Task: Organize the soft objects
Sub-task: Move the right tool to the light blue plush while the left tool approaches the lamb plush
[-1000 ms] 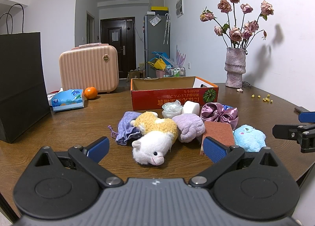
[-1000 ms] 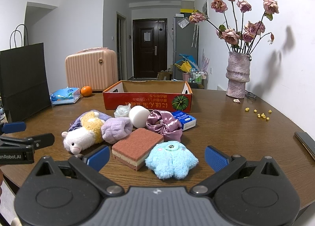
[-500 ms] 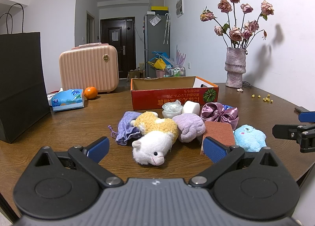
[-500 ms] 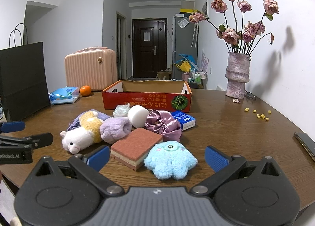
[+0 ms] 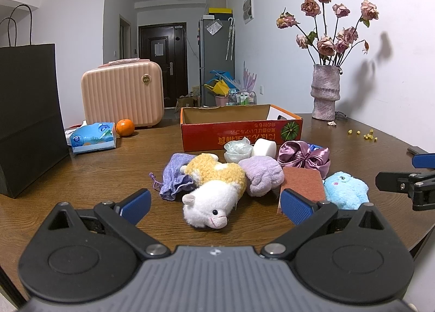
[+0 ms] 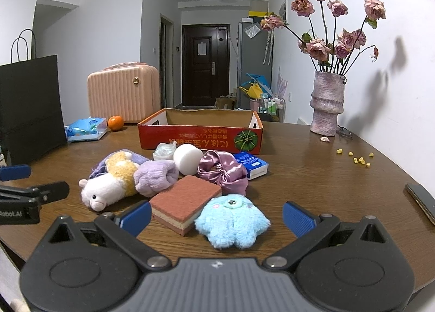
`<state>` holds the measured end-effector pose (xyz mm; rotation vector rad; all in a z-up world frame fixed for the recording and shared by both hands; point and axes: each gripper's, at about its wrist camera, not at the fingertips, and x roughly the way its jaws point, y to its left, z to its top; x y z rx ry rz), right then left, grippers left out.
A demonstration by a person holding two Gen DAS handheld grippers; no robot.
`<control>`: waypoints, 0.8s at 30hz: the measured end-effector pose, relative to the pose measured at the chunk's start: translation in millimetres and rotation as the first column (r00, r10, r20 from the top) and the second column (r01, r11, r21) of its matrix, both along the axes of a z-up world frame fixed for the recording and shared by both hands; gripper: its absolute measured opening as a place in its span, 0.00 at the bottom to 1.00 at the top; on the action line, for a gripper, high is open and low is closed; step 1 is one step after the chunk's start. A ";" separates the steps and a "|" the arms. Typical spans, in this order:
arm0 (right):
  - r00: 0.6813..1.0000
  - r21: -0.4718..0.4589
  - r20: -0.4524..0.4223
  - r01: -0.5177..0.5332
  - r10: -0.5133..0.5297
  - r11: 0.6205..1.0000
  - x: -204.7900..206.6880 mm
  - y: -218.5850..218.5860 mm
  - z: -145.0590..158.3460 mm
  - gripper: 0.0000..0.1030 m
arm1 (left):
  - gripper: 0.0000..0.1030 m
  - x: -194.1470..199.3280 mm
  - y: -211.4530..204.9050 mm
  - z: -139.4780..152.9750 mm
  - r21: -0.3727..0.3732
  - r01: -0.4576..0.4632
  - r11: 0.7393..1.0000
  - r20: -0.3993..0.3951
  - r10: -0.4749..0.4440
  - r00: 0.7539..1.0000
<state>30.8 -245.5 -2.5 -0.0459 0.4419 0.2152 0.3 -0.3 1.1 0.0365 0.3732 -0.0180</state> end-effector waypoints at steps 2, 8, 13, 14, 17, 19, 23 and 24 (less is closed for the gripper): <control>1.000 -0.004 -0.004 0.001 -0.001 1.000 2.6 0.6 -1.3 1.00 | 1.00 1.6 -1.3 -0.4 -0.002 0.009 1.000 -0.005 -0.009 1.000; 1.000 -0.015 -0.020 -0.003 0.002 1.000 9.4 4.1 -6.5 1.00 | 1.00 14.5 -3.5 -11.1 -0.002 0.018 1.000 -0.024 -0.018 1.000; 0.999 -0.021 -0.037 -0.002 0.001 1.000 18.9 4.9 -11.3 1.00 | 1.00 19.8 -3.7 -11.2 0.001 0.026 1.000 -0.029 -0.026 0.999; 0.999 -0.021 -0.040 -0.001 0.001 1.000 21.2 4.9 -12.4 1.00 | 1.00 21.4 -3.7 -11.2 0.001 0.026 1.000 -0.030 -0.026 0.999; 0.999 -0.022 -0.050 -0.002 0.001 1.000 28.3 4.9 -15.8 1.00 | 1.00 27.6 -3.9 -11.9 0.003 0.023 1.000 -0.038 -0.023 0.999; 0.998 -0.024 -0.056 -0.003 0.001 1.000 33.4 5.0 -17.5 1.00 | 1.00 32.0 -3.8 -12.7 0.004 0.022 1.000 -0.044 -0.022 0.999; 0.997 -0.026 -0.072 -0.004 0.002 1.000 43.2 5.3 -21.5 1.00 | 1.00 41.8 -3.8 -14.8 0.005 0.019 1.000 -0.057 -0.018 0.998; 0.997 -0.027 -0.076 -0.004 0.002 1.000 45.8 5.2 -22.4 1.00 | 1.00 44.5 -3.6 -15.5 0.005 0.017 1.000 -0.062 -0.017 0.998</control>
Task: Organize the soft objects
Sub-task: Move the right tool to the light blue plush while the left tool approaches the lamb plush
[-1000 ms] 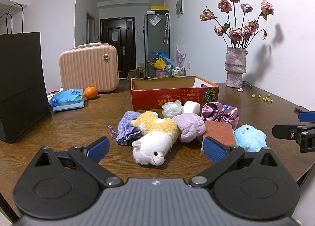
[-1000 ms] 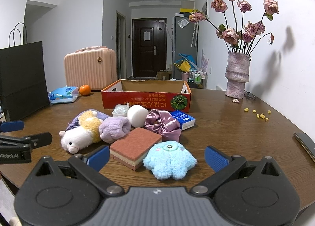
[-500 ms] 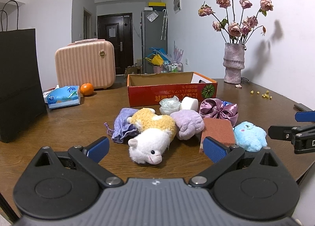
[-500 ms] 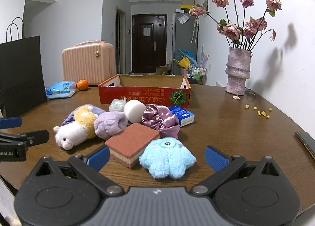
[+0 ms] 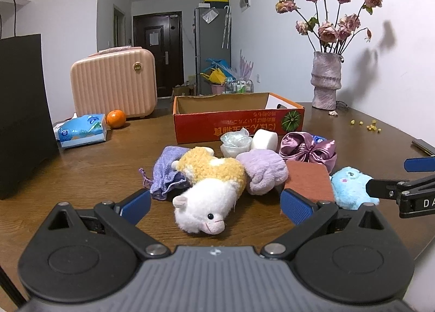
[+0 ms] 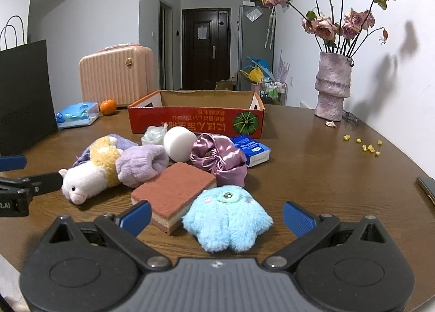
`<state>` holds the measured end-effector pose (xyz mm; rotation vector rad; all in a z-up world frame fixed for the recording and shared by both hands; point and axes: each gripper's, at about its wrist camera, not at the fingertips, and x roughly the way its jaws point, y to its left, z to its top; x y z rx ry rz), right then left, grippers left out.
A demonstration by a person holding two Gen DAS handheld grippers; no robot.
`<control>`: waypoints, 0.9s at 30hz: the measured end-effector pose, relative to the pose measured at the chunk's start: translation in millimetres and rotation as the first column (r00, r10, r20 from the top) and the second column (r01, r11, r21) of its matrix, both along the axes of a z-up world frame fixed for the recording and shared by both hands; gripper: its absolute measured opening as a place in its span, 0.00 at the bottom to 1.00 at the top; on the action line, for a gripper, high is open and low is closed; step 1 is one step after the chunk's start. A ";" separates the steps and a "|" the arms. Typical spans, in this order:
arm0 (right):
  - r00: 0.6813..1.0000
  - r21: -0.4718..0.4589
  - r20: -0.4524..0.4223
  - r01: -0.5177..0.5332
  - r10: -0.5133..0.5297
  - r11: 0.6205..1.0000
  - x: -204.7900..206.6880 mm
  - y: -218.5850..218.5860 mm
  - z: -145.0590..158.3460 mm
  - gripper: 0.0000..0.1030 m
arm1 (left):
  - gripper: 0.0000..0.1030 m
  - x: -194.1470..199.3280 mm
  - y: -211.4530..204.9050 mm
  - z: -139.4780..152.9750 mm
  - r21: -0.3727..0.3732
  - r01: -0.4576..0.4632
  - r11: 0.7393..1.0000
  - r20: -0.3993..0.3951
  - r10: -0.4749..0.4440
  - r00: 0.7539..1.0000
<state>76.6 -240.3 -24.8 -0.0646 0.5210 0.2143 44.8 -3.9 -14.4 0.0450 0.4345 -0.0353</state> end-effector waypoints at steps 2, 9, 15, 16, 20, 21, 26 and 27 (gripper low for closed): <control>1.000 0.000 -0.008 0.001 -0.001 1.000 4.9 -0.3 -1.9 1.00 | 1.00 4.6 0.0 -1.0 0.001 -0.002 1.000 -0.007 0.002 1.000; 0.999 -0.001 -0.037 0.006 -0.006 1.000 22.7 -0.9 -9.8 1.00 | 1.00 22.5 -0.4 -5.2 0.004 -0.003 1.000 -0.031 0.003 1.000; 0.998 -0.001 -0.064 0.007 -0.007 1.000 36.9 -2.0 -16.7 1.00 | 1.00 37.2 -1.9 -8.8 0.007 -0.006 1.000 -0.052 0.006 0.999; 0.998 -0.001 -0.070 0.007 -0.007 1.000 39.1 -2.3 -17.9 1.00 | 1.00 39.5 -2.4 -9.6 0.008 -0.006 1.000 -0.055 0.007 0.998; 0.996 -0.002 -0.088 0.007 -0.007 1.000 48.0 -2.2 -23.1 1.00 | 1.00 47.4 -2.7 -12.0 0.012 -0.010 1.000 -0.068 0.011 0.998; 0.996 -0.003 -0.092 0.007 -0.007 1.000 50.2 -1.9 -24.3 1.00 | 1.00 49.2 -2.7 -12.6 0.013 -0.011 1.000 -0.071 0.012 0.997; 0.993 -0.017 -0.120 0.009 -0.011 1.000 62.0 -0.9 -33.3 0.98 | 1.00 57.4 -3.6 -15.7 0.017 -0.012 1.000 -0.088 0.014 0.996; 0.992 -0.019 -0.126 0.008 -0.011 1.000 63.9 -0.8 -35.0 0.98 | 1.00 59.0 -3.8 -16.1 0.018 -0.013 1.000 -0.090 0.014 0.996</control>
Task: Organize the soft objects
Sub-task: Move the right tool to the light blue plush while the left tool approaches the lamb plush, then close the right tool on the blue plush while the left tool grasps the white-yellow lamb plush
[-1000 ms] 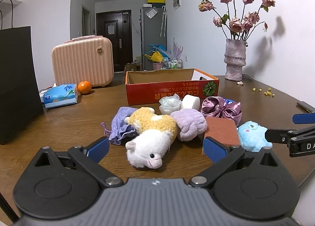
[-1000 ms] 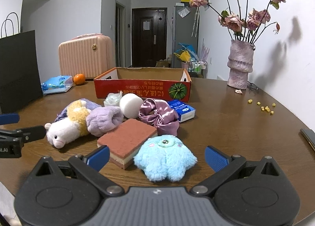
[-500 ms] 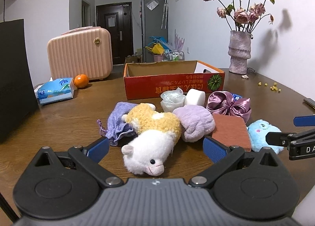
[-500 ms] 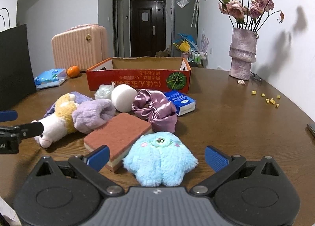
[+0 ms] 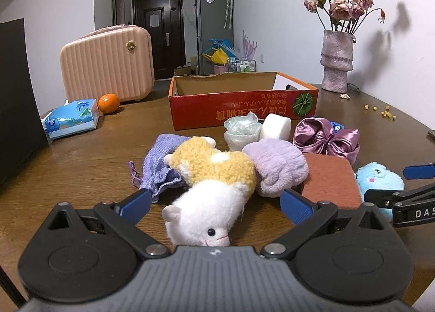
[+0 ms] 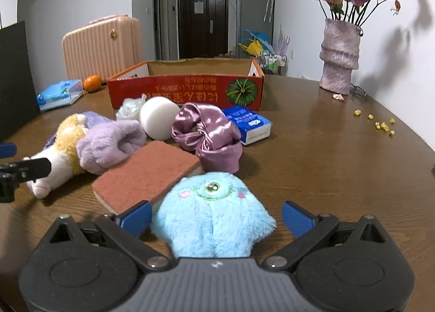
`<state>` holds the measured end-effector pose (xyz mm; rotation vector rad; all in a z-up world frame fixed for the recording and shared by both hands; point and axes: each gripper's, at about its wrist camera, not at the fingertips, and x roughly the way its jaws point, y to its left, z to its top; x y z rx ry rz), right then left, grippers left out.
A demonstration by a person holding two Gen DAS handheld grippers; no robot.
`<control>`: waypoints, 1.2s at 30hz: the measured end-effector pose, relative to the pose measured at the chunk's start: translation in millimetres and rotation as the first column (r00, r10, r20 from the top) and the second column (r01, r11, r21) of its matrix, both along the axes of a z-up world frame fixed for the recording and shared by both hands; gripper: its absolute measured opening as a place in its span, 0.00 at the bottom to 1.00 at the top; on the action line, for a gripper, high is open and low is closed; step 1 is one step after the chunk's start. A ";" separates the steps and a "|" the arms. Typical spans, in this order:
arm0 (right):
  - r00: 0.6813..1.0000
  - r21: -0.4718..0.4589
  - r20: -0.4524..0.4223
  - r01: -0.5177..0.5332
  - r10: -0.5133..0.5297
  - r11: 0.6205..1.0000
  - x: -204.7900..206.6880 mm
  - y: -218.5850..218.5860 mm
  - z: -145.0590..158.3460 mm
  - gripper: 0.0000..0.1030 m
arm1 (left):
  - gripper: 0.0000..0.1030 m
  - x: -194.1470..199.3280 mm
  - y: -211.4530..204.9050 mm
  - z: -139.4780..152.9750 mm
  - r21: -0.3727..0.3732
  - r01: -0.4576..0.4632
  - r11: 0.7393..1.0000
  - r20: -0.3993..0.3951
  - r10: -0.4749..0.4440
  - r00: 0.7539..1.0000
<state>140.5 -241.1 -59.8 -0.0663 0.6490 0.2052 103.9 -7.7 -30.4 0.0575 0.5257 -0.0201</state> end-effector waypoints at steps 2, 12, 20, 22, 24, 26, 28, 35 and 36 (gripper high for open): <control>1.000 -0.002 -0.010 -0.001 0.001 1.000 3.5 -0.1 -3.3 0.97 | 1.00 2.3 0.1 -0.7 0.001 -0.001 1.000 -0.004 0.001 1.000; 0.999 -0.033 -0.039 -0.019 0.018 0.999 11.2 4.1 -15.6 0.88 | 1.00 8.1 0.0 -2.9 0.004 -0.005 1.000 -0.017 0.005 1.000; 0.999 -0.025 -0.026 -0.025 0.025 0.999 10.5 1.0 -16.0 0.84 | 1.00 8.9 0.7 -4.0 0.003 -0.007 1.000 -0.023 0.007 1.000; 1.000 -0.021 -0.020 -0.023 0.022 1.000 9.1 -0.4 -15.4 0.83 | 1.00 9.0 0.6 -4.2 0.003 -0.007 1.000 -0.024 0.007 1.000; 1.000 -0.020 -0.016 -0.020 0.019 1.000 8.2 -1.0 -14.9 0.83 | 1.00 9.6 1.2 -4.3 0.005 -0.010 1.000 -0.026 0.010 1.000; 1.000 -0.019 -0.011 -0.015 0.015 1.000 7.7 -1.6 -14.3 0.83 | 1.00 9.5 1.8 -4.6 0.006 -0.012 1.000 -0.026 0.012 1.000; 1.000 -0.017 -0.004 -0.011 0.011 1.000 7.1 -2.5 -13.2 0.83 | 1.00 10.3 2.3 -4.2 0.011 -0.014 1.000 -0.027 0.014 1.000; 1.000 -0.006 0.027 0.004 -0.004 1.000 4.0 -6.7 -8.0 0.83 | 1.00 18.6 3.7 1.2 0.039 -0.023 0.999 -0.022 0.024 0.999; 0.999 -0.005 0.032 0.006 -0.005 1.000 3.8 -7.3 -7.1 0.83 | 1.00 20.3 4.1 1.9 0.044 -0.024 0.999 -0.022 0.025 0.999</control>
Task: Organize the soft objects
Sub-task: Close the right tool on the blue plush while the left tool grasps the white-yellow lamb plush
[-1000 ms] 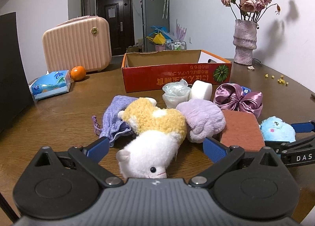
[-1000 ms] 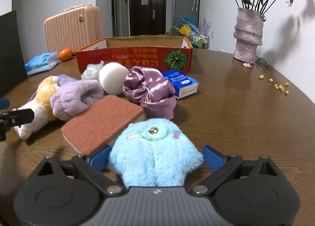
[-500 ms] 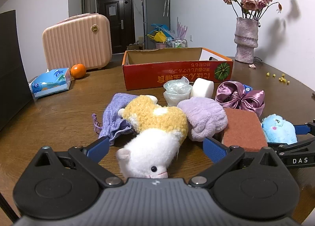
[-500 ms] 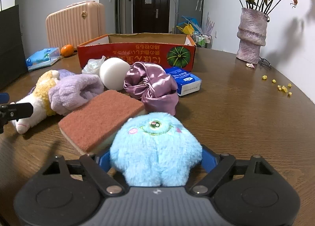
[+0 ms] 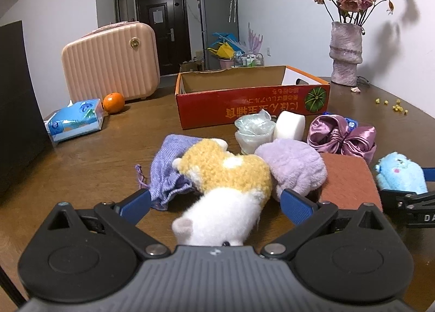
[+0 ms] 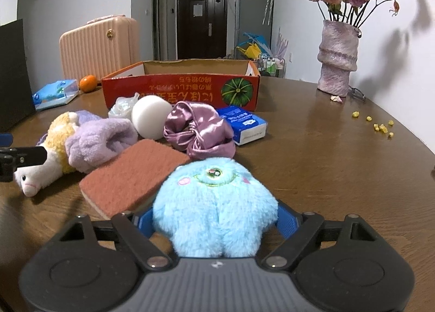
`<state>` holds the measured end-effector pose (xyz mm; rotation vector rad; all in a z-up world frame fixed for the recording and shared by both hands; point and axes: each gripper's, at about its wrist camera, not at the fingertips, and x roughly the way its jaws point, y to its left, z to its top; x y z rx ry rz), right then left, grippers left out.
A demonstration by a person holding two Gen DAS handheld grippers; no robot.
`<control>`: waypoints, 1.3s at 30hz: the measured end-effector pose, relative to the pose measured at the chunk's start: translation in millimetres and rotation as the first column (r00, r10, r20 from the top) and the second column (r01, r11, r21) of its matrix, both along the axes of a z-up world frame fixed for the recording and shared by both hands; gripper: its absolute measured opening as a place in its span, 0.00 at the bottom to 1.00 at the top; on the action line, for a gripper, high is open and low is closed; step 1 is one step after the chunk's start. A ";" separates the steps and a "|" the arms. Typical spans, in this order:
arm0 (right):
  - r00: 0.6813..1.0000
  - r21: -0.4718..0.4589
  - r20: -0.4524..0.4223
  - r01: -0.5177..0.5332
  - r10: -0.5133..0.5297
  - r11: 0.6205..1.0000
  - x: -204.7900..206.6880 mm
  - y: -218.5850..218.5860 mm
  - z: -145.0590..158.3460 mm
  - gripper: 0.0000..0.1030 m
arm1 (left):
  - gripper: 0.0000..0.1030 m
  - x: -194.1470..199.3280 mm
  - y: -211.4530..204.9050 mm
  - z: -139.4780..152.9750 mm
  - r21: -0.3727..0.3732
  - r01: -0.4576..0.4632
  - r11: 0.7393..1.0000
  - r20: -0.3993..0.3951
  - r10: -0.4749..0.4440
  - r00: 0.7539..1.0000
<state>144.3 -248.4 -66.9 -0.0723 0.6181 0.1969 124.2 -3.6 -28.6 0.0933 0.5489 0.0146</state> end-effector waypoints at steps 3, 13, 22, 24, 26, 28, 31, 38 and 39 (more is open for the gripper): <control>1.000 0.006 0.018 0.003 -0.003 1.000 -1.9 -0.6 3.7 0.83 | 1.00 5.5 0.4 1.4 0.013 -0.003 1.000 -0.003 0.003 1.000; 0.998 0.014 0.062 -0.003 0.002 1.000 -5.5 0.6 13.7 0.83 | 1.00 17.0 -2.0 -1.4 0.020 0.009 1.000 -0.015 -0.009 1.000; 0.997 0.007 0.071 -0.008 0.008 1.000 -5.5 4.6 16.8 0.83 | 1.00 29.9 -4.0 -15.6 0.019 0.010 1.000 -0.058 -0.008 0.998; 0.997 0.003 0.072 -0.009 0.009 1.000 -5.7 5.9 16.8 0.83 | 1.00 32.8 -4.7 -19.3 0.016 0.012 1.000 -0.066 -0.010 0.998; 0.997 0.001 0.074 -0.012 0.011 1.000 -6.1 6.5 16.8 0.83 | 1.00 34.7 -5.5 -22.7 0.018 0.015 1.000 -0.075 -0.014 0.997; 0.997 0.000 0.075 -0.013 0.013 1.000 -6.1 7.5 17.1 0.83 | 1.00 35.2 -6.3 -24.6 0.018 0.023 1.000 -0.080 -0.021 0.997; 0.997 -0.001 0.075 -0.015 0.015 1.000 -5.9 8.5 17.2 0.83 | 1.00 35.7 -6.4 -25.9 0.009 0.031 0.999 -0.082 -0.030 0.996; 0.997 -0.003 0.076 -0.025 0.025 1.000 -6.8 10.8 16.6 0.83 | 0.83 36.5 -8.4 -27.6 -0.003 0.064 0.998 -0.093 -0.064 0.994; 0.997 -0.003 0.076 -0.026 0.026 1.000 -7.2 11.1 16.9 0.83 | 0.81 36.7 -8.3 -27.9 -0.004 0.066 0.998 -0.092 -0.066 0.994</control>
